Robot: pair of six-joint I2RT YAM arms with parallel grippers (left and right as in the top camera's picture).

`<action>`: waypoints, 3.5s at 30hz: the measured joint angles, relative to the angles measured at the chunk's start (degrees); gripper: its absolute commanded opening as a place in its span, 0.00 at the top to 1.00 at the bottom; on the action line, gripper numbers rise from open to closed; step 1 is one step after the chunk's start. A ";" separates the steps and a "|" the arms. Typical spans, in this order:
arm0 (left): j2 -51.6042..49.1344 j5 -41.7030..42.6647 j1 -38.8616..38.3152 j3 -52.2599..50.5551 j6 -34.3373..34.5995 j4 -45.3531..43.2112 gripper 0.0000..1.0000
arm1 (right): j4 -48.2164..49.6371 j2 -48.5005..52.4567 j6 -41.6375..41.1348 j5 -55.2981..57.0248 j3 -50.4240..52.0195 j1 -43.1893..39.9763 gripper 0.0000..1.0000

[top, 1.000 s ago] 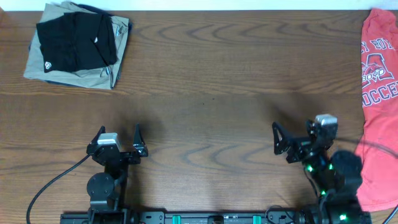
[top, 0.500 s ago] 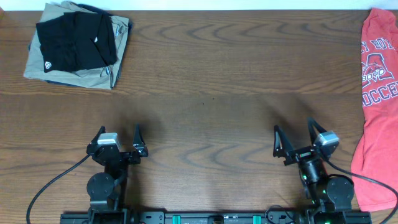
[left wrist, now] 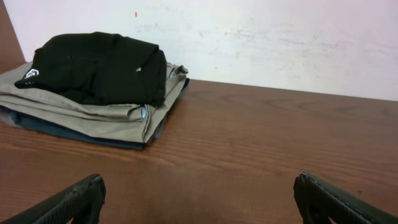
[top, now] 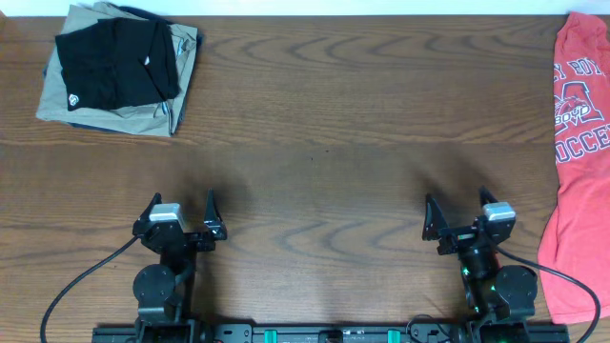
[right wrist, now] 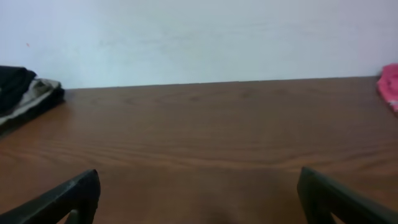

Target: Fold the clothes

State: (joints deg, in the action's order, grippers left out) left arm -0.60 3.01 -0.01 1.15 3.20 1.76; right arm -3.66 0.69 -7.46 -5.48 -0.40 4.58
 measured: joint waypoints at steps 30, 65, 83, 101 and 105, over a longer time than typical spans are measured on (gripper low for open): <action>0.02 0.00 0.00 0.00 0.00 0.00 0.02 | 0.00 0.00 2.99 0.39 0.00 0.00 0.01; 0.00 0.00 0.00 0.00 0.00 0.00 0.02 | -0.33 0.00 9.88 5.11 0.00 0.00 0.01; 0.00 0.00 0.00 0.00 0.00 0.00 0.02 | -0.33 0.00 10.08 5.14 0.00 0.00 0.01; 0.00 0.00 0.00 0.00 0.00 -0.02 0.02 | -0.33 0.00 10.23 5.25 0.00 0.00 0.01; 0.02 0.00 0.00 0.00 0.00 0.00 0.02 | -0.33 0.00 10.23 5.27 0.00 0.00 0.01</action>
State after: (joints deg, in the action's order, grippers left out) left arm -0.58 3.01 -0.01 1.15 3.20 1.76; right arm -3.99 0.69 2.76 -0.21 -0.40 4.58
